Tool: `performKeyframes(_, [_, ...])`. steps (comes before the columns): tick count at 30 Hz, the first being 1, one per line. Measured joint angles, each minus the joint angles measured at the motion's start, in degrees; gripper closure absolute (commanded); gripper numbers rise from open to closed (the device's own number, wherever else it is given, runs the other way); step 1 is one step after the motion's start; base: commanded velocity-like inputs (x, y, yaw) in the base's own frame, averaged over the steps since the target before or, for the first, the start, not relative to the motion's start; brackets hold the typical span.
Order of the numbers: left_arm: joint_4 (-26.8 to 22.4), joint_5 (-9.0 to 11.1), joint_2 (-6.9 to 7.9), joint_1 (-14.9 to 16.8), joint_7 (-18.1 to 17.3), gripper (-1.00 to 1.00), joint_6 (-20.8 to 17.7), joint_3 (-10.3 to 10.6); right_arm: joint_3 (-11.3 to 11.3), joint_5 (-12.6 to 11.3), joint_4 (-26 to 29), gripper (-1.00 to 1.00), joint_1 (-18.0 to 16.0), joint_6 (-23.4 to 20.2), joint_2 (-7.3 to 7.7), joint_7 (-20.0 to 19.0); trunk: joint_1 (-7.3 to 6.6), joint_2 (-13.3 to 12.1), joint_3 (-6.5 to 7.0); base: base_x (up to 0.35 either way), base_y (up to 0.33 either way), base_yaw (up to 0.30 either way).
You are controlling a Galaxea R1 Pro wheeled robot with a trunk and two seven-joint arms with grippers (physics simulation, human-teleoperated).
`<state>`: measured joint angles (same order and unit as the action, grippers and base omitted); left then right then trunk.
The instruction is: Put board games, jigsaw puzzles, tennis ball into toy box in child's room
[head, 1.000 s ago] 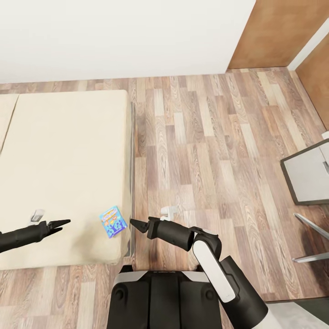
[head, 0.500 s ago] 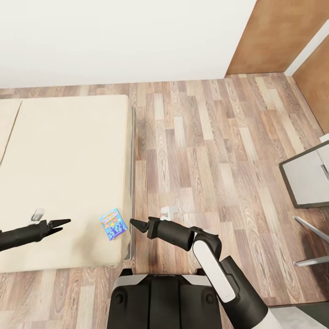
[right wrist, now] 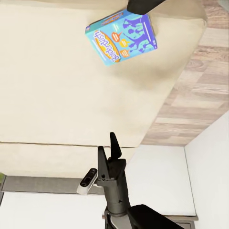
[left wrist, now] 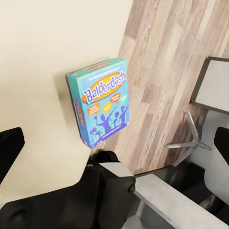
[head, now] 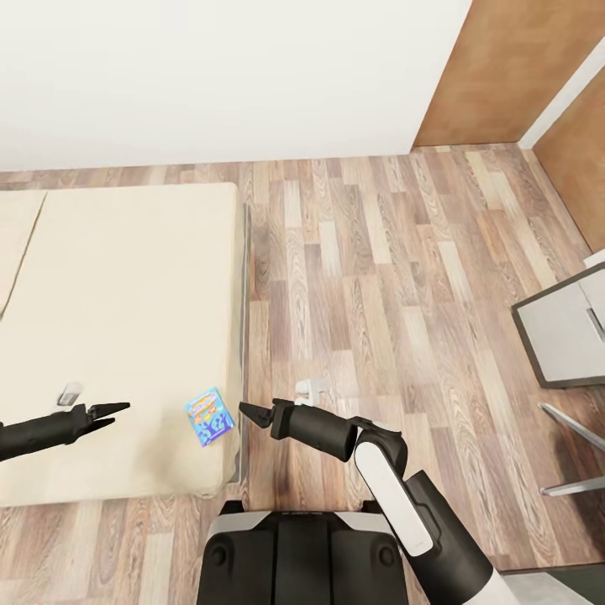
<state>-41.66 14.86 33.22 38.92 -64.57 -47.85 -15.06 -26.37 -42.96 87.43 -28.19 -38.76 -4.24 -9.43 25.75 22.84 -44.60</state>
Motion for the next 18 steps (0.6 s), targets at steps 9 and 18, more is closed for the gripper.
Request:
performKeyframes(9, [-0.01,0.0,0.15,0.0,0.03,-1.0,-0.22,0.11,-0.05,0.0,0.0,-1.0,0.0,0.0,-0.04,0.14,0.0,0.0,0.85,0.0,0.0,0.0])
performKeyframes(18, [-0.01,-0.24,0.16,0.0,0.11,-1.0,-1.41,0.11,-0.05,0.07,-0.02,-1.0,0.0,0.0,-0.03,0.25,0.0,0.0,1.69,0.0,0.0,0.0])
